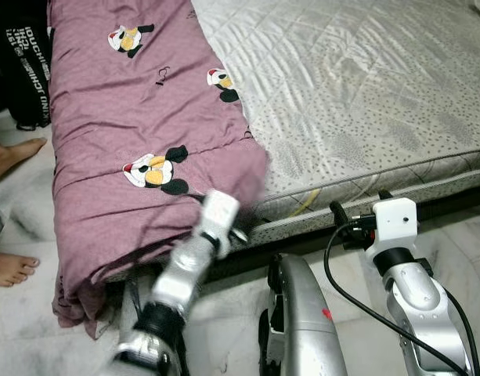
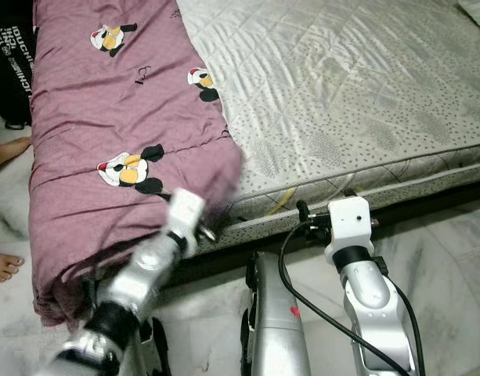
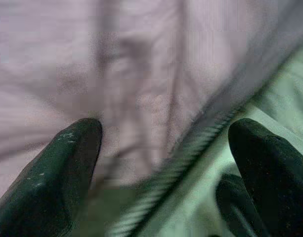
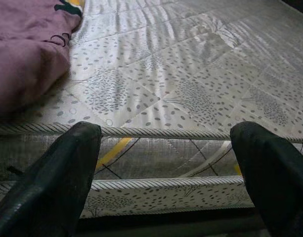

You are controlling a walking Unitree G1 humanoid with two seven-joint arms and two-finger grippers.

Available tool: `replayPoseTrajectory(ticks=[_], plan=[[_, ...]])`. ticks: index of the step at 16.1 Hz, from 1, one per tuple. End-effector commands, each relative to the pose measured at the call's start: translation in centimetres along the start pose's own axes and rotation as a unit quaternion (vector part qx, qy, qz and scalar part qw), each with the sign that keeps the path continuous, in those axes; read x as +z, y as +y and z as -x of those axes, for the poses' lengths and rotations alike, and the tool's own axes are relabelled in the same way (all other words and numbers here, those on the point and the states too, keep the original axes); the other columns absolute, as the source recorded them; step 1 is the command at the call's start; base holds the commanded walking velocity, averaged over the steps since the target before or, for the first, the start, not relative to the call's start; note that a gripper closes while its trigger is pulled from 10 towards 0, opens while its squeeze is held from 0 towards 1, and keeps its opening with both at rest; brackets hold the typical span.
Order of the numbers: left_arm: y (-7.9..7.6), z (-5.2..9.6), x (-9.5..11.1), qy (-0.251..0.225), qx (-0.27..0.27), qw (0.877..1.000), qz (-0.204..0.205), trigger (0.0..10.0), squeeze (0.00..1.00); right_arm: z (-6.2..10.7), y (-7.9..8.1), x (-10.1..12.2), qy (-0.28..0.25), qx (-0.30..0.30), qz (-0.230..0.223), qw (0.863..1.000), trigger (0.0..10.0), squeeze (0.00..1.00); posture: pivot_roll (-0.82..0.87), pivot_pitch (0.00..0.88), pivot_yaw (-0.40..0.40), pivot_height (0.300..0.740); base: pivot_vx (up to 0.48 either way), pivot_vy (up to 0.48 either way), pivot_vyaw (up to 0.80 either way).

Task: Clean up the room

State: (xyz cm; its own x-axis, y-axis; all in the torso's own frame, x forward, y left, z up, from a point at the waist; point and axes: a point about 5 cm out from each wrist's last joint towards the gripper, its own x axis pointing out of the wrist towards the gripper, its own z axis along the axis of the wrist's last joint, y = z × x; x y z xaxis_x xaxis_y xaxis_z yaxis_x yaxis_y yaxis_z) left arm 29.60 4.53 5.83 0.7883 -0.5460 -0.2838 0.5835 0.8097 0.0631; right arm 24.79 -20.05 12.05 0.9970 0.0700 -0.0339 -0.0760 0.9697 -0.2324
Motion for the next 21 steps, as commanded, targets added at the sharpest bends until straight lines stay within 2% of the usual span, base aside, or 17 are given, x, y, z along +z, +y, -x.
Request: replayPoseTrajectory(ticks=[1, 3, 4, 5, 6, 7, 8, 9, 10, 11, 12, 14, 15, 16, 18, 19, 21], plan=[[-2.0, 0.1, -0.2, 0.003, -0.055, 0.998, -0.030, 10.0, 0.00, 0.1, -0.1, 0.0, 0.004, -0.003, 0.003, 1.000, 10.0, 0.00, -0.19, 0.222, -0.042, 0.522, 0.000, 0.000, 0.00], [-3.3, 0.6, 0.3, -0.024, -0.101, 0.991, -0.079, 10.0, 0.00, -0.1, 0.0, 0.0, 0.003, -0.002, 0.003, 1.000, 10.0, 0.00, -0.18, 0.210, -0.038, 0.522, 0.000, 0.000, 0.00], [-3.2, 0.7, 0.8, -0.042, -0.102, 0.989, -0.095, 10.0, 0.00, -0.2, 0.1, 0.0, 0.002, -0.002, 0.002, 1.000, 10.0, 0.00, -0.18, 0.206, -0.036, 0.522, 0.000, 0.000, 0.00], [-2.6, 0.9, 2.0, -0.084, -0.087, 0.987, -0.106, 10.0, 0.00, -0.3, 0.2, 0.0, 0.000, -0.002, 0.001, 1.000, 10.0, 0.00, -0.18, 0.203, -0.034, 0.522, 0.000, 0.000, 0.00], [-1.8, 1.0, 3.2, -0.121, -0.058, 0.986, -0.102, 10.0, 0.00, -0.4, 0.3, 0.0, -0.001, -0.003, 0.001, 1.000, 10.0, 0.00, -0.18, 0.202, -0.029, 0.522, 0.000, 0.000, 0.00], [-0.3, 1.2, 4.6, -0.160, 0.005, 0.983, -0.088, 10.0, 0.00, -0.4, 0.3, 0.0, -0.001, -0.003, 0.000, 1.000, 10.0, 0.00, -0.17, 0.199, -0.028, 0.522, 0.000, 0.000, 0.00], [3.6, 1.9, 6.6, -0.209, 0.139, 0.967, -0.045, 10.0, 0.00, -0.5, 0.4, -0.1, -0.002, -0.006, -0.001, 1.000, 10.0, 0.00, -0.17, 0.194, -0.025, 0.522, 0.000, 0.000, 0.00], [4.6, 2.1, 6.7, -0.210, 0.169, 0.963, -0.030, 10.0, 0.00, -0.5, 0.4, -0.1, -0.002, -0.007, -0.002, 1.000, 10.0, 0.00, -0.17, 0.194, -0.023, 0.522, 0.000, 0.000, 0.00], [6.8, 2.5, 6.2, -0.197, 0.229, 0.953, 0.009, 10.0, 0.00, -0.6, 0.5, 0.0, -0.003, -0.007, -0.002, 1.000, 10.0, 0.00, -0.17, 0.188, -0.020, 0.522, 0.000, 0.000, 0.00], [7.8, 2.5, 5.4, -0.168, 0.250, 0.953, 0.021, 10.0, 0.00, -0.7, 0.5, 0.0, -0.004, -0.008, -0.002, 1.000, 10.0, 0.00, -0.17, 0.188, -0.020, 0.522, 0.000, 0.000, 0.00], [8.8, 2.0, 2.7, -0.074, 0.262, 0.962, 0.032, 10.0, 0.00, -0.8, 0.5, 0.0, -0.007, -0.009, -0.005, 1.000, 10.0, 0.00, -0.17, 0.184, -0.017, 0.522, 0.000, 0.000, 0.00], [7.8, 1.2, -1.1, 0.061, 0.206, 0.976, 0.034, 10.0, 0.00, -0.8, 0.5, 0.1, -0.009, -0.009, -0.006, 1.000, 10.0, 0.00, -0.17, 0.180, -0.015, 0.522, 0.000, 0.000, 0.00], [5.7, 0.9, -3.0, 0.108, 0.126, 0.986, 0.031, 10.0, 0.00, -1.0, 0.5, 0.2, -0.012, -0.010, -0.007, 1.000, 10.0, 0.00, -0.18, 0.172, -0.012, 0.522, 0.000, 0.000, 0.00], [5.3, 0.8, -3.3, 0.114, 0.111, 0.987, 0.032, 10.0, 0.00, -1.1, 0.5, 0.3, -0.013, -0.010, -0.007, 1.000, 10.0, 0.00, -0.18, 0.172, -0.012, 0.522, 0.000, 0.000, 0.00], [2.5, 0.3, -4.1, 0.140, 0.025, 0.990, 0.000, 10.0, 0.00, -1.5, 0.6, 0.6, -0.023, -0.008, -0.012, 1.000, 10.0, 0.00, -0.16, 0.164, -0.011, 0.522, 0.000, 0.000, 0.00], [2.3, 0.0, -3.4, 0.126, 0.019, 0.992, -0.014, 10.0, 0.00, -2.0, 0.7, 0.8, -0.028, -0.007, -0.014, 0.999, 10.0, 0.00, -0.15, 0.158, -0.010, 0.522, 0.000, 0.000, 0.00], [3.4, 0.2, -2.0, 0.080, 0.046, 0.995, -0.043, 10.0, 0.00, -2.9, 1.3, 1.3, -0.040, 0.002, -0.025, 0.999, 10.0, 0.00, -0.12, 0.150, -0.009, 0.522, 0.000, 0.000, 0.00]])
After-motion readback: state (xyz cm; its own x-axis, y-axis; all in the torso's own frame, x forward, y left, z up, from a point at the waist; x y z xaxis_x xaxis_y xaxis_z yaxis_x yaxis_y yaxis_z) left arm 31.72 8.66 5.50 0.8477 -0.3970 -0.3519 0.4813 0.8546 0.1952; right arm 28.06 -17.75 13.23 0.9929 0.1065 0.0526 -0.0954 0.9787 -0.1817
